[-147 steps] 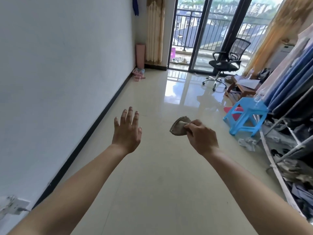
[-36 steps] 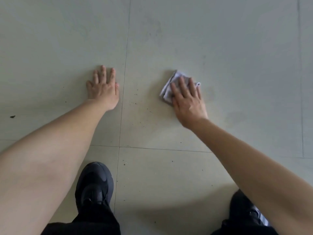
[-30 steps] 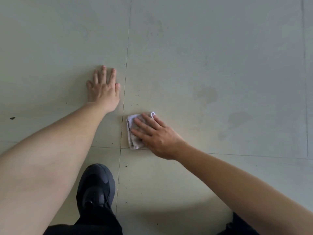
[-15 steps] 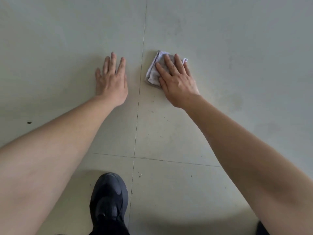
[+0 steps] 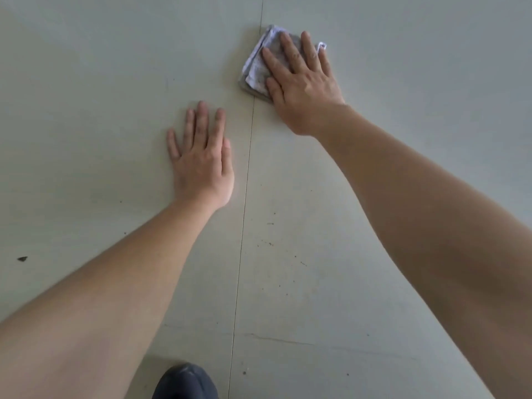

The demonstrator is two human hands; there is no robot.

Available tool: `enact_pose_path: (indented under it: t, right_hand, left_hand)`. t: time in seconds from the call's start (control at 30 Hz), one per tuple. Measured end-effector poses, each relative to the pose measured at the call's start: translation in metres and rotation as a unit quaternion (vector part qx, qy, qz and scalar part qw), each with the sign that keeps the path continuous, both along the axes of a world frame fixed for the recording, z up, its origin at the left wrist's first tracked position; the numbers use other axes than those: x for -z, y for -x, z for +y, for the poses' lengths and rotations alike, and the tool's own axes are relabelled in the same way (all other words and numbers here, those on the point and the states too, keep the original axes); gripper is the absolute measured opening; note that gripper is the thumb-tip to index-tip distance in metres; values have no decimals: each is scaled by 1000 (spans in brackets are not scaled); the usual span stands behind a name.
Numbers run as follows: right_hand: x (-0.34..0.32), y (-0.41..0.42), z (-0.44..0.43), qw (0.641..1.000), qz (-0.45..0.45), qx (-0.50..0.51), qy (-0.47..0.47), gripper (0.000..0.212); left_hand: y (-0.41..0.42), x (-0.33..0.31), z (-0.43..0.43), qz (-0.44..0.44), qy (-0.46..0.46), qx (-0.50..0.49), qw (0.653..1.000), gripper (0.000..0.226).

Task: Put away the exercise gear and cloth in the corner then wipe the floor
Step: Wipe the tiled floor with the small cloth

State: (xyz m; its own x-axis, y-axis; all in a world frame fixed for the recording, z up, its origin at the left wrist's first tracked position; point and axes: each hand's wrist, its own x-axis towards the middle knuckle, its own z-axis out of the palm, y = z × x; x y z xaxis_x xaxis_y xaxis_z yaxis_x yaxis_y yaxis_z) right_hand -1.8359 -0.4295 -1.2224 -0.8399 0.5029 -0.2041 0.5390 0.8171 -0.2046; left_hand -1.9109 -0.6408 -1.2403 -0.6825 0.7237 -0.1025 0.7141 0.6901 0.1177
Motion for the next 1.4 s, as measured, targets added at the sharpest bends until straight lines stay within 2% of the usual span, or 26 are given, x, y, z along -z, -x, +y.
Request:
enact_pose_path:
  t: [0.13,0.27,0.47,0.57,0.7,0.8,0.83,0.9,0.97,1.0,1.03,1.13,1.2,1.3,1.4]
  right_hand:
    - [0,27,27,1000,-4,12,-2,56]
    - [-1,24,7,998,4,50,22,56]
    - [4,-46,-22,990,55,-125,18,54]
    - [5,-17,18,987,35,-156,-13,55]
    - [-5,63,78,999,5,-51,-20,57]
    - [-10,90,79,999,2,47,-15,56]
    - [-11,87,68,999,1,51,-14,56]
    - [-10,60,47,1000,10,-6,-6,56]
    - [-4,22,48,997,30,-76,1,55]
    - [-4,8,61,996,38,-79,-8,55]
    - [-3,-2,79,998,43,-45,-22,55]
    - [-5,-16,130,988,24,151,-17,57]
    - [-5,-17,128,980,13,201,-7,58]
    - [-3,-27,69,991,20,129,12,57]
    - [2,-75,-18,997,66,24,16,56]
  left_hand:
    - [0,2,-1,6,-5,1,1000,55]
    - [1,-1,1,-1,3,0,1000,56]
    - [1,-1,0,6,2,7,1000,56]
    - [1,-1,1,7,-7,3,1000,55]
    - [1,0,0,6,-10,3,1000,54]
    - [2,0,0,6,-6,6,1000,55]
    - [1,-1,1,7,-7,7,1000,55]
    - [1,0,1,7,-9,5,1000,55]
    - [1,0,-1,10,-12,2,1000,55]
    - [1,0,-2,11,-11,1,1000,55]
    - [1,1,-2,9,-8,2,1000,55]
    - [1,1,-1,5,-5,4,1000,55]
    - [2,0,0,7,0,4,1000,55]
    - [5,0,0,6,6,-2,1000,56]
    - [3,0,-1,9,1,3,1000,56]
